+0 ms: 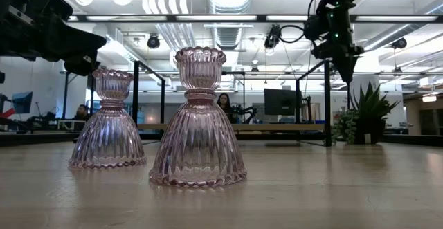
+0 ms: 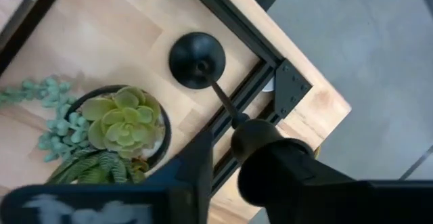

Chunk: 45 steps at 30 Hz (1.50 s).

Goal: Pick & Place candle stick holders
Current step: Put the top right black candle holder on the shelf

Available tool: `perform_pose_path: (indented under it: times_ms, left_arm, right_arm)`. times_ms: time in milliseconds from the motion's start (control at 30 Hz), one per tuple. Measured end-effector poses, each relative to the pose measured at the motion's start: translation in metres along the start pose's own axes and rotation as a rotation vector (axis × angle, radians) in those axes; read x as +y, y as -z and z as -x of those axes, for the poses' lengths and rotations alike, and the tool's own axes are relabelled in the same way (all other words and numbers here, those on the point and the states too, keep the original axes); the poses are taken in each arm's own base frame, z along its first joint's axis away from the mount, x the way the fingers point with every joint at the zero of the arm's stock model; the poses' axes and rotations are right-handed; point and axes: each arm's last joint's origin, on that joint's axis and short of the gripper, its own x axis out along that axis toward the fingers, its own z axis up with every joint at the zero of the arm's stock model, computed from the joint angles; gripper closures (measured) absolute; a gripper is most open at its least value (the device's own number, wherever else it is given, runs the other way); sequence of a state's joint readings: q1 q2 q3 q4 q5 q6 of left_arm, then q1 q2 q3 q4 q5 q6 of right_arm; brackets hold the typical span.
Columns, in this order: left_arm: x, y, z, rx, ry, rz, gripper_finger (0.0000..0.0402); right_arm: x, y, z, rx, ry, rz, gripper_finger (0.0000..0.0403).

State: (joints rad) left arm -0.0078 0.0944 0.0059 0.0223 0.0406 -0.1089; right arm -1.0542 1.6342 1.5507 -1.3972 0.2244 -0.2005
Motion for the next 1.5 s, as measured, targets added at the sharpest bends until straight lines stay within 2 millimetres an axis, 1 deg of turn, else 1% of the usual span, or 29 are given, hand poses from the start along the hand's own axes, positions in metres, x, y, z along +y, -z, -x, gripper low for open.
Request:
perform_pose_path:
  times_ms: [100,233,300,467,567,633,833,900,933,1000,1067,1133,1200,1333,1500]
  left_arm:
    - [0.0,0.0,0.0,0.0,0.0,0.0,0.0378]
    - [0.0,0.0,0.0,0.0,0.0,0.0,0.0378]
    - [0.0,0.0,0.0,0.0,0.001,0.0,0.0378]
    - [0.0,0.0,0.0,0.0,0.0,0.0,0.0378]
    - [0.0,0.0,0.0,0.0,0.0,0.0,0.0378]
    - [0.0,0.0,0.0,0.0,0.0,0.0,0.0378]
    - [0.0,0.0,0.0,0.0,0.0,0.0,0.0378]
    - [0.0,0.0,0.0,0.0,0.0,0.0,0.0378]
    - [0.0,0.0,0.0,0.0,0.0,0.0,0.0378]
    - [0.0,0.0,0.0,0.0,0.0,0.0,0.0378]
    - [0.0,0.0,0.0,0.0,0.0,0.0,0.0378]
    - [0.0,0.0,0.0,0.0,0.0,0.0,0.0378]
    - [0.0,0.0,0.0,0.0,0.0,0.0,0.0378]
    - [0.0,0.0,0.0,0.0,0.0,0.0,0.0378]
    - [0.0,0.0,0.0,0.0,0.0,0.0,0.0378]
  right_arm:
    - [0.0,0.001,0.001,-0.002,-0.01,0.01,0.0374]
    - [0.0,0.003,0.008,-0.029,-0.013,0.027,0.0386]
    - [-0.003,0.006,0.021,-0.078,-0.001,0.025,0.0388]
    - [-0.01,0.02,0.065,-0.223,0.103,-0.013,0.0389]
    - [-0.01,0.036,0.102,-0.378,0.151,-0.052,0.0389]
    - [-0.007,0.048,0.126,-0.496,0.153,-0.046,0.0389]
    - [0.014,0.082,0.198,-0.866,-0.042,0.098,0.0389]
    - [0.024,0.085,0.215,-0.927,-0.072,0.155,0.0389]
    - [0.03,0.084,0.22,-0.936,-0.084,0.195,0.0389]
    - [0.042,0.079,0.227,-0.918,-0.098,0.268,0.0389]
    - [0.052,0.069,0.228,-0.855,-0.095,0.324,0.0389]
    - [0.063,0.057,0.222,-0.765,-0.111,0.37,0.0389]
    - [0.077,0.043,0.217,-0.743,-0.129,0.392,0.0389]
    - [0.096,0.024,0.206,-0.687,-0.136,0.472,0.0389]
    - [0.112,0.002,0.19,-0.618,-0.148,0.482,0.0389]
